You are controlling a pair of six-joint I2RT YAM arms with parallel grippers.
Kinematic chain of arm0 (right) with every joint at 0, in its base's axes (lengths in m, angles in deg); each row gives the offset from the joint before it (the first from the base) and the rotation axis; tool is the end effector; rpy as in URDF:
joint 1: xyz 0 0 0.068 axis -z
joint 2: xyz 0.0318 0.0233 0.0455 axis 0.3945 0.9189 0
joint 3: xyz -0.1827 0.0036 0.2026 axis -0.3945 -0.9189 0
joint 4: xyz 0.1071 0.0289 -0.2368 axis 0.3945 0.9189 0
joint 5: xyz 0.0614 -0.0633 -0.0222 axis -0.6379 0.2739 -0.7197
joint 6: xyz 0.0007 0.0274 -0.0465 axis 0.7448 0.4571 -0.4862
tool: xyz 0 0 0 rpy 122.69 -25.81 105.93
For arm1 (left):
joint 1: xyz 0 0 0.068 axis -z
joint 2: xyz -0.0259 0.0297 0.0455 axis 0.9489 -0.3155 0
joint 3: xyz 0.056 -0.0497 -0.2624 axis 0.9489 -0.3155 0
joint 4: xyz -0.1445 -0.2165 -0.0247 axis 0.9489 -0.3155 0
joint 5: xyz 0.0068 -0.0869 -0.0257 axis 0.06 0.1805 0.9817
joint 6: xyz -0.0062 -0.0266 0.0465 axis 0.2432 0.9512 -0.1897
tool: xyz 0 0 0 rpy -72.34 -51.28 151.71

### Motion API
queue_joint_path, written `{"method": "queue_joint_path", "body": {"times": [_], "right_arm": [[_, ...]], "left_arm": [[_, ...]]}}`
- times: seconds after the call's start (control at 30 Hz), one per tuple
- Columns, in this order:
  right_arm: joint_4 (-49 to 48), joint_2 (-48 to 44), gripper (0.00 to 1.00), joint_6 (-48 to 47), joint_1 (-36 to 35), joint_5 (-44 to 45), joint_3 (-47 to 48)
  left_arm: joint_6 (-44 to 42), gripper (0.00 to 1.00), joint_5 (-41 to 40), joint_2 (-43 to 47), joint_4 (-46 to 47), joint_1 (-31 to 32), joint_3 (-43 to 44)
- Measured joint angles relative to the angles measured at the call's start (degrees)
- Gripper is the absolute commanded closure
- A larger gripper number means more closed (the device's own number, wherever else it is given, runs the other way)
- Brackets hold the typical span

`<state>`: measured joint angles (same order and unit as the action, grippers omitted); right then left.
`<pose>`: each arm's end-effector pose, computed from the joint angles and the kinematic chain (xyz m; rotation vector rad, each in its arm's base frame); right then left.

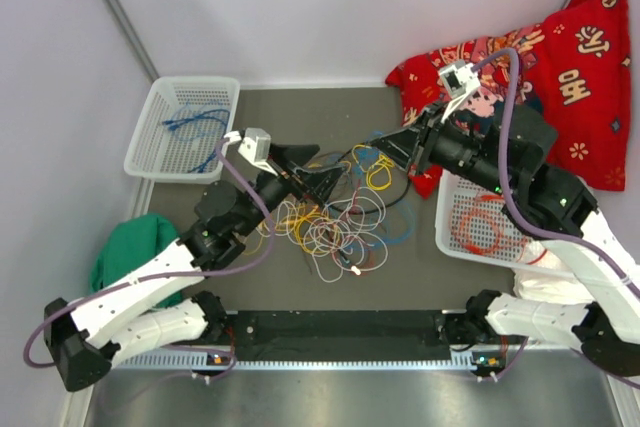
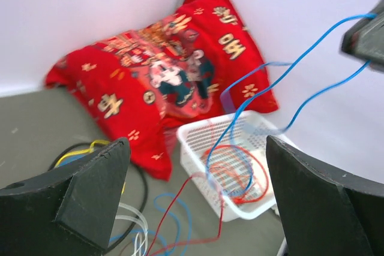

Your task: Untangle the cables

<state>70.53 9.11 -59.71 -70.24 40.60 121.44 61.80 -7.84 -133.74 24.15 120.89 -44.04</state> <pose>0.1207 0.1341 0.5067 -0.3873 1.6679 1.0351 0.1364 -0.1548 0.3798 0.2456 1.3542 -1.0356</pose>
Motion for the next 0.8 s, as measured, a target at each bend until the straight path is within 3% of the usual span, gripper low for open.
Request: {"method": "queue_joint_path", "body": {"times": [0.33, 0.4, 0.5, 0.53, 0.57, 0.6, 0.63, 0.67, 0.7, 0.8], "right_arm": [[-2.05, -0.02, 1.00, 3.76, 0.00, -6.58, -1.97], [-2.29, 0.02, 1.00, 4.55, 0.00, -7.41, -2.78], [-2.75, 0.02, 1.00, 5.40, 0.00, -8.63, -3.69], [-2.95, 0.02, 1.00, 5.57, 0.00, -8.85, -3.98], [-2.97, 0.02, 1.00, 5.70, 0.00, -8.90, -4.11], [-3.10, 0.00, 0.96, 5.75, 0.00, -8.90, -4.42], [-3.06, -0.02, 0.78, 5.75, 0.00, -8.87, -4.59], [-3.06, -0.09, 0.41, 5.70, 0.00, -8.57, -4.87], [-3.04, -0.28, 0.28, 5.90, 0.00, -8.20, -5.16], [-2.36, -1.51, 0.12, 5.38, 0.00, -5.07, -6.21]], "left_arm": [[-0.26, 0.01, 9.03, -9.73, 12.11, 0.00, 3.96], [-0.48, 0.07, 10.10, -11.78, 13.51, 0.00, 5.22], [-0.39, 0.39, 11.91, -14.29, 15.21, -0.02, 6.45], [-0.35, 0.70, 12.57, -15.15, 15.56, -0.02, 6.95], [-0.37, 0.88, 13.51, -15.91, 15.69, -0.02, 7.56], [-0.35, 1.00, 14.21, -16.59, 15.78, 0.00, 8.20], [-0.72, 1.00, 14.93, -17.05, 15.82, -0.02, 8.72], [-1.14, 1.00, 15.13, -17.29, 15.67, 0.00, 9.09], [-1.44, 1.00, 15.06, -17.31, 15.43, 0.00, 9.27], [-2.01, 1.00, 13.55, -16.31, 13.94, 0.00, 9.29]]}}
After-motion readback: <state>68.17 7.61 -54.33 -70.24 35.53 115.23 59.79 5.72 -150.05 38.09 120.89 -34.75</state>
